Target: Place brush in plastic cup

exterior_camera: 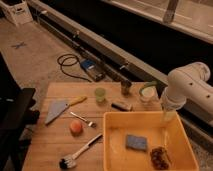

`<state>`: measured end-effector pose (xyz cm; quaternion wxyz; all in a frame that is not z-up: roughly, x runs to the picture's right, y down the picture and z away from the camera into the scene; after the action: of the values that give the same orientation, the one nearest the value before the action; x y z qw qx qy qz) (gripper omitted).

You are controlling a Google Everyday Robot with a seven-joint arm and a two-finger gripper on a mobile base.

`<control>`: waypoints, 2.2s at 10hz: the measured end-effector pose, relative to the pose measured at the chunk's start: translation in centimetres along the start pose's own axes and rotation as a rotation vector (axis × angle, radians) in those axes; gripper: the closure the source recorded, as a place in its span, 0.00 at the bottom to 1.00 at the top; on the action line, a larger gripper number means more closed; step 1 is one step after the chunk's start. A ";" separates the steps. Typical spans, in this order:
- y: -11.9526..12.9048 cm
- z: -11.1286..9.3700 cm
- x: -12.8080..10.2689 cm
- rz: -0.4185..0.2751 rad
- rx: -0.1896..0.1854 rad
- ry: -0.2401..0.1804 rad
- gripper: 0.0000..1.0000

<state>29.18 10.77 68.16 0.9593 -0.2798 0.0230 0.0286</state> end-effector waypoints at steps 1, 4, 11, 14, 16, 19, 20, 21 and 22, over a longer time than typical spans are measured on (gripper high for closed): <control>0.0 0.0 0.0 0.000 0.000 0.000 0.35; 0.0 0.0 0.0 0.000 0.000 0.000 0.35; -1.1 -1.1 -1.0 -0.034 0.035 0.014 0.35; -2.6 -3.5 -5.8 -0.138 0.078 0.004 0.35; -2.9 -4.3 -11.2 -0.242 0.099 -0.019 0.35; -1.4 -5.1 -19.1 -0.423 0.111 -0.077 0.35; -0.6 -5.2 -21.1 -0.484 0.109 -0.094 0.35; 1.1 -5.4 -23.8 -0.583 0.101 -0.118 0.35; 1.9 -5.5 -24.9 -0.628 0.101 -0.124 0.35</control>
<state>4.07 8.33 64.00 0.9336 -0.2232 -0.1215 -0.2528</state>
